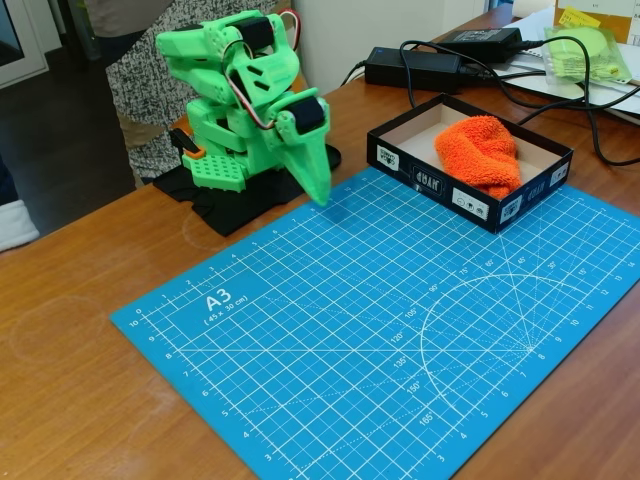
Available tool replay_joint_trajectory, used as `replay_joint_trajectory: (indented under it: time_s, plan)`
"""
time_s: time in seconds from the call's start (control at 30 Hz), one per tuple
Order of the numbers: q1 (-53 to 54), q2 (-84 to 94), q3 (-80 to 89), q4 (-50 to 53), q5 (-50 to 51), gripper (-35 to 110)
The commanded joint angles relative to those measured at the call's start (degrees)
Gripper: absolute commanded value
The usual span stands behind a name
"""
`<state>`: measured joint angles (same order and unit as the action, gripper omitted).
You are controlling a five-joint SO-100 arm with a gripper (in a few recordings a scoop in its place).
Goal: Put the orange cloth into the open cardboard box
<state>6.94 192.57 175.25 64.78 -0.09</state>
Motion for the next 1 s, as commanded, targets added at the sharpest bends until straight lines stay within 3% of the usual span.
replay_joint_trajectory:
  time_s: [0.0,0.97]
  plan:
    - [0.44,0.79,0.53,0.35,1.14,0]
    - [0.26,0.79,0.53,0.35,1.05,0]
